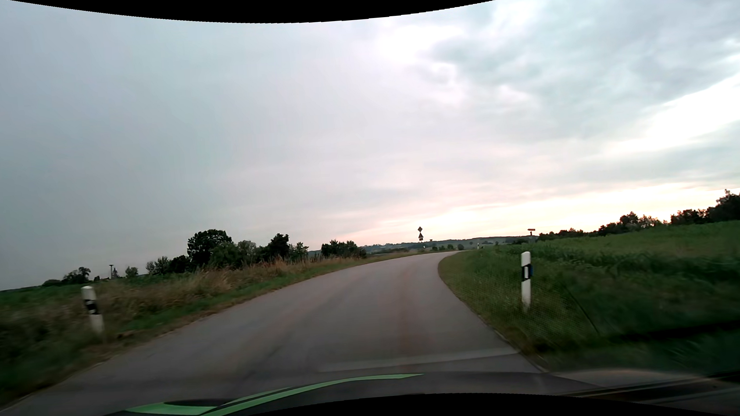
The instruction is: Follow the waypoints while adhering to traffic rules and regulations
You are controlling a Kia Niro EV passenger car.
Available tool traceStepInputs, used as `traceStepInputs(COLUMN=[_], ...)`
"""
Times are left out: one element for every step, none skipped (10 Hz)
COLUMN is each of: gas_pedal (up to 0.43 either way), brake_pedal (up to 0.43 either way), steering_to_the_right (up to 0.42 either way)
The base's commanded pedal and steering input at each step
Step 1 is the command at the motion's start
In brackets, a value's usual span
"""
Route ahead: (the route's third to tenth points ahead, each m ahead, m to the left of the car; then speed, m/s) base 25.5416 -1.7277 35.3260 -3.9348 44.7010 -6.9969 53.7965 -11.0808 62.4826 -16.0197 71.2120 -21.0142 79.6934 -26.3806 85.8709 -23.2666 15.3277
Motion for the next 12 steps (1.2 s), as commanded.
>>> traceStepInputs(gas_pedal=[0.0,0.0,0.0,0.0,0.0,0.0,0.0,0.0,0.0,0.0,0.0,0.0], brake_pedal=[0.061,0.055,0.037,0.018,0.006,0.006,0.0,0.0,0.0,0.0,0.0,0.0], steering_to_the_right=[0.037,0.037,0.038,0.038,0.039,0.04,0.041,0.041,0.041,0.041,0.04,0.04])
